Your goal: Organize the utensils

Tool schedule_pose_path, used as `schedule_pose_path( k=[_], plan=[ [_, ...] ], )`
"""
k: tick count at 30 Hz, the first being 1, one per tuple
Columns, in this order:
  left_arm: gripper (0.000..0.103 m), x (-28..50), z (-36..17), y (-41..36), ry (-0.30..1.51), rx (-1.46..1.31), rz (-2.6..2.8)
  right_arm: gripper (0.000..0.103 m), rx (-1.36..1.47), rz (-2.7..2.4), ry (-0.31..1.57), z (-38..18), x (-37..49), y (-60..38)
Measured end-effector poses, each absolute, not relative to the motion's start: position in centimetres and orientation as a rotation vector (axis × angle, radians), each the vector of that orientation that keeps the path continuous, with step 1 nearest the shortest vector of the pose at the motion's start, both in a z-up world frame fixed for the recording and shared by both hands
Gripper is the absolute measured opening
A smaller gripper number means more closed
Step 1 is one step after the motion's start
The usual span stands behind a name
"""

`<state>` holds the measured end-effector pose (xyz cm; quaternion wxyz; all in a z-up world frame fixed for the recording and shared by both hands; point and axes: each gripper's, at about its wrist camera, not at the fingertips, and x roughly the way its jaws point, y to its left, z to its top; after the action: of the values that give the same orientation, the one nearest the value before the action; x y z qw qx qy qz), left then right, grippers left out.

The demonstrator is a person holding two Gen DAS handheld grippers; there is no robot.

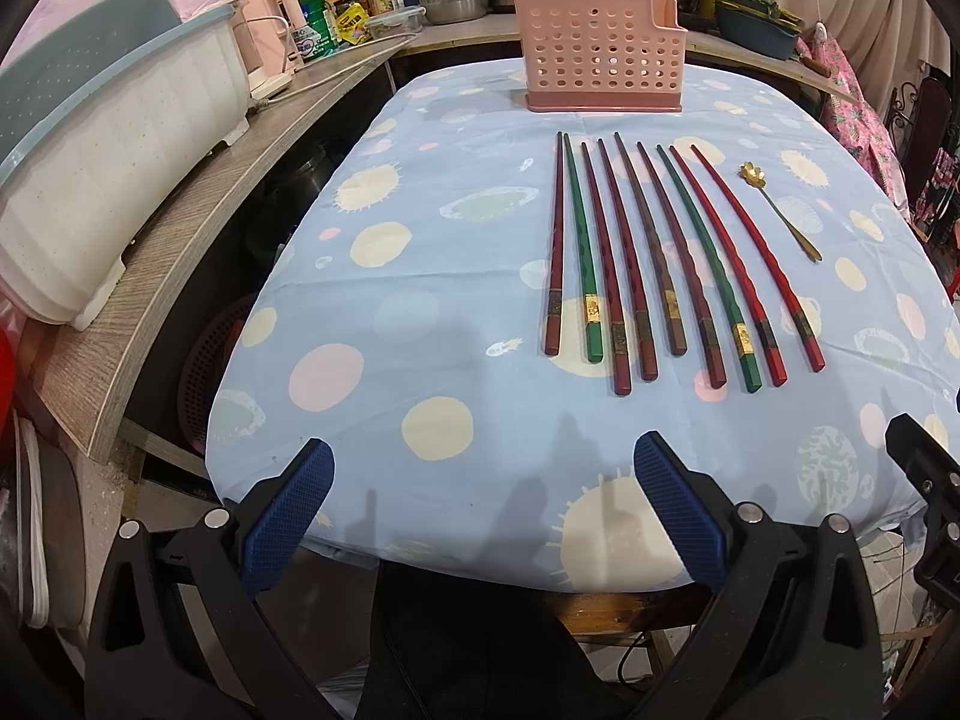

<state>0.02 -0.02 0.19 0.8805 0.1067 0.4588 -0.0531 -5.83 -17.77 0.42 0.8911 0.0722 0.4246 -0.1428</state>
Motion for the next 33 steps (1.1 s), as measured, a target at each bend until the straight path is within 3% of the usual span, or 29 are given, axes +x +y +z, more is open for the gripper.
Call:
schedule_pose_path(
  k=[33],
  plan=[
    [0.096,-0.13,0.1,0.14,0.956,0.224,-0.114,0.096,0.148,-0.294,0.884,0.32,-5.71,-17.62]
  ],
)
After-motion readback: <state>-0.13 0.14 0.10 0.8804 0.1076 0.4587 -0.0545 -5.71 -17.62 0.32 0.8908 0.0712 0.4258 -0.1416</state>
